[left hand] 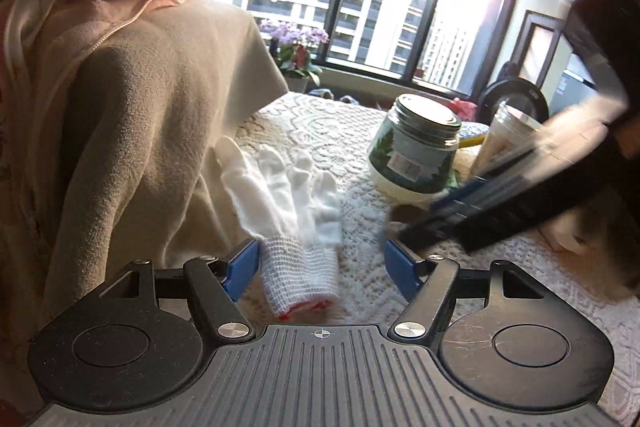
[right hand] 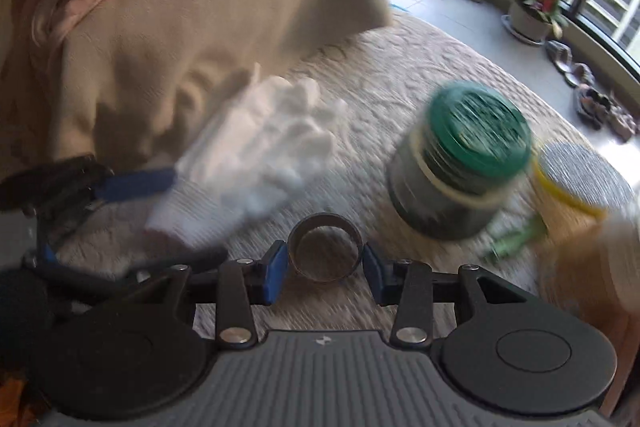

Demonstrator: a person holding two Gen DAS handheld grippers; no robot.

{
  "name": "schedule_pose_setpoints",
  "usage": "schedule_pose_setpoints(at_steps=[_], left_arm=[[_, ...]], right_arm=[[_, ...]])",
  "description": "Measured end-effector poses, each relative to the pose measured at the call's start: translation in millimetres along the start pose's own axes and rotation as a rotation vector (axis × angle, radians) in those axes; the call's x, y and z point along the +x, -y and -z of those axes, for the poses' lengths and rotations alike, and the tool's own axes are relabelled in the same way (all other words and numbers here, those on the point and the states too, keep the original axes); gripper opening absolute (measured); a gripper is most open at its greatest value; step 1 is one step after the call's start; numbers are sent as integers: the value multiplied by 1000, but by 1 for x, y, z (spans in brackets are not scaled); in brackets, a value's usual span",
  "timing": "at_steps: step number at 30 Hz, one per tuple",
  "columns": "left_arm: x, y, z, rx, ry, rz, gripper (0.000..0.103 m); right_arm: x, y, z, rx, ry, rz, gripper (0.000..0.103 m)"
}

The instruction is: Organize soft objects

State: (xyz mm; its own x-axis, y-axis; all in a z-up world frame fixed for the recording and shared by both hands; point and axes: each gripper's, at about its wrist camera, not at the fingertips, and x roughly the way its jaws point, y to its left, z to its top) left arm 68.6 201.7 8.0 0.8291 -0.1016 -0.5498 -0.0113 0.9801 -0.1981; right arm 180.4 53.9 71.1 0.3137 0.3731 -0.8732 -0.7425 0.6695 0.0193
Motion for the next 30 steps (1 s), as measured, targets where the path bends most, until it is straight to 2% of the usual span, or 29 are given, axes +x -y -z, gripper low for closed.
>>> schedule_pose_setpoints(at_steps=[8, 10, 17, 20, 22, 30], left_arm=[[17, -2, -1, 1, -17, -63, 74], [22, 1, 0, 8, -30, -57, 74], [24, 21, 2, 56, -52, 4, 74], [24, 29, 4, 69, -61, 33, 73], [23, 31, 5, 71, -68, 56, 73], [12, 29, 4, 60, -59, 90, 70]], right_arm=[[-22, 11, 41, 41, 140, 82, 44], [-25, 15, 51, 48, 172, 109, 49], [-24, 33, 83, 121, 197, 147, 51], [-20, 39, 96, 164, 202, 137, 59], [-19, 41, 103, 192, 226, 148, 70], [-14, 40, 116, 242, 304, 197, 85]])
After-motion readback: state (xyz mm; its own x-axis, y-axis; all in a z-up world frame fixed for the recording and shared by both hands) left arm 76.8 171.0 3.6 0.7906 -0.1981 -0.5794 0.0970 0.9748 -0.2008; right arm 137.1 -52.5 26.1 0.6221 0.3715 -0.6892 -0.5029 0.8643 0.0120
